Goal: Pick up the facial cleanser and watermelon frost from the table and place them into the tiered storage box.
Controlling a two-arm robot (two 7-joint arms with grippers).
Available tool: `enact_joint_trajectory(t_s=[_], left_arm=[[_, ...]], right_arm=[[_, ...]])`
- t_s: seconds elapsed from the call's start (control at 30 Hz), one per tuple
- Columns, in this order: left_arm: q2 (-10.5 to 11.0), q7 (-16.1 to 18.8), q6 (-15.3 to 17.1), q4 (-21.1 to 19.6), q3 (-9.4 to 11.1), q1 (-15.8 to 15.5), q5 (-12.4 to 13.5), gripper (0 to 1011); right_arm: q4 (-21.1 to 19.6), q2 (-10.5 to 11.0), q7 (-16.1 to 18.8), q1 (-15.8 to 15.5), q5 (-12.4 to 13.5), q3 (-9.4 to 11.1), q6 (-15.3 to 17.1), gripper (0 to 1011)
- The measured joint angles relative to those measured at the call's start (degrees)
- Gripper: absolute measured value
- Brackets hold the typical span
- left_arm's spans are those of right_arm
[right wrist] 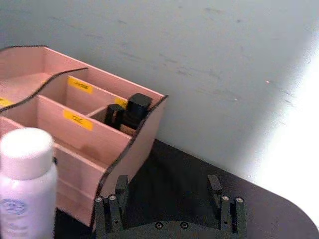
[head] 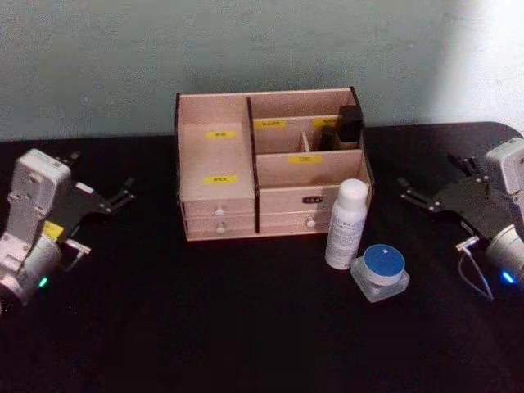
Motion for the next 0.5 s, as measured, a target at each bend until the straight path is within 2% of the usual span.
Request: enact_joint_trajectory(t_s=[0.27,0.5], left_arm=[[0.00,0.00,0.00,0.00,0.00,0.00,0.00,1001],[0.00,0.00,0.00,0.00,0.00,0.00,0.00,1001]], right_arm=[[-2.62,1.42,3.81,-2.45,1.53,1.70,-0.89,1000],[-5.05,2.21,5.14,-5.57,3.10,4.01,-1.31,1000]])
